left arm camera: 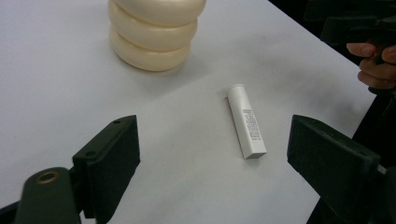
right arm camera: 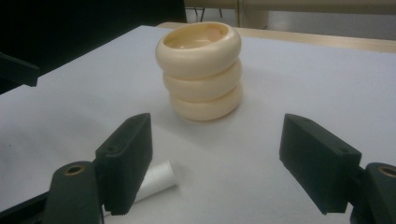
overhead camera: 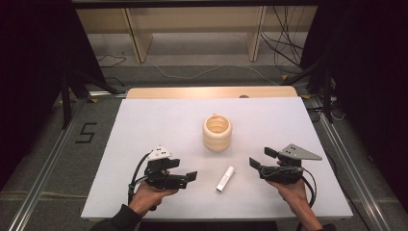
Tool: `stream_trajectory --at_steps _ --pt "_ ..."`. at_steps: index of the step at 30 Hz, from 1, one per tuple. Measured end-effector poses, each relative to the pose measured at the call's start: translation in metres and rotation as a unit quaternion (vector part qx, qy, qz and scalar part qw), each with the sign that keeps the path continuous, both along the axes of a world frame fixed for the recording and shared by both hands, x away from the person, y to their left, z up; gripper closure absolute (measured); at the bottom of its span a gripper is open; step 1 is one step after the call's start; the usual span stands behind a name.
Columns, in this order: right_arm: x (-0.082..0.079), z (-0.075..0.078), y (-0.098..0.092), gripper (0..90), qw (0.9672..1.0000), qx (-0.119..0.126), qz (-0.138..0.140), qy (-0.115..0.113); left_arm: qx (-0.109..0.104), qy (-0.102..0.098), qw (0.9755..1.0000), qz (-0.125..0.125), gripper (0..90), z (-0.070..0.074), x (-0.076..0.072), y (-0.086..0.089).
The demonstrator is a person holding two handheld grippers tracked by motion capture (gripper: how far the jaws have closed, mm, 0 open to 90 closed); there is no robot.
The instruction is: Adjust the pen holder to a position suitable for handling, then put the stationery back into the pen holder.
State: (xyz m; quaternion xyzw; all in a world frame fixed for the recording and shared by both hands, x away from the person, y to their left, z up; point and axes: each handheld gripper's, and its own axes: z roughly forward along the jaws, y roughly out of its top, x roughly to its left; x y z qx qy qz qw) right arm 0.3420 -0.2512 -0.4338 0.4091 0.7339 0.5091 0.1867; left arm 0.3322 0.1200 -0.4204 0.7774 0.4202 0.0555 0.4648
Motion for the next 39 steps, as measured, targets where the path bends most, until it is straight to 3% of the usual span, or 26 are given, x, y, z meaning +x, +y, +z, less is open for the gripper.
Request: stream_trajectory --at_steps 7,15,19,26,39 --pt "-0.005 0.000 -0.003 25.3 1.0000 0.000 -0.002 0.002 0.035 0.024 0.9990 -0.012 16.8 -0.001 0.006 -0.015" --pt "-0.007 -0.002 -0.006 25.1 1.0000 -0.001 -0.007 0.002 0.070 0.038 0.9966 -0.020 16.8 0.003 0.011 -0.036" --pt "-0.008 -0.002 -0.007 25.0 1.0000 -0.005 -0.007 0.001 0.101 0.036 0.9936 -0.035 17.8 0.006 0.011 -0.051" --pt "-0.009 -0.002 -0.008 24.7 0.9999 -0.010 -0.006 -0.002 0.137 0.056 0.9867 -0.068 19.5 0.003 0.014 -0.080" --pt "-0.009 -0.002 -0.007 24.9 0.9999 -0.014 -0.008 -0.004 0.187 0.051 0.9785 -0.071 19.7 -0.011 0.020 -0.111"
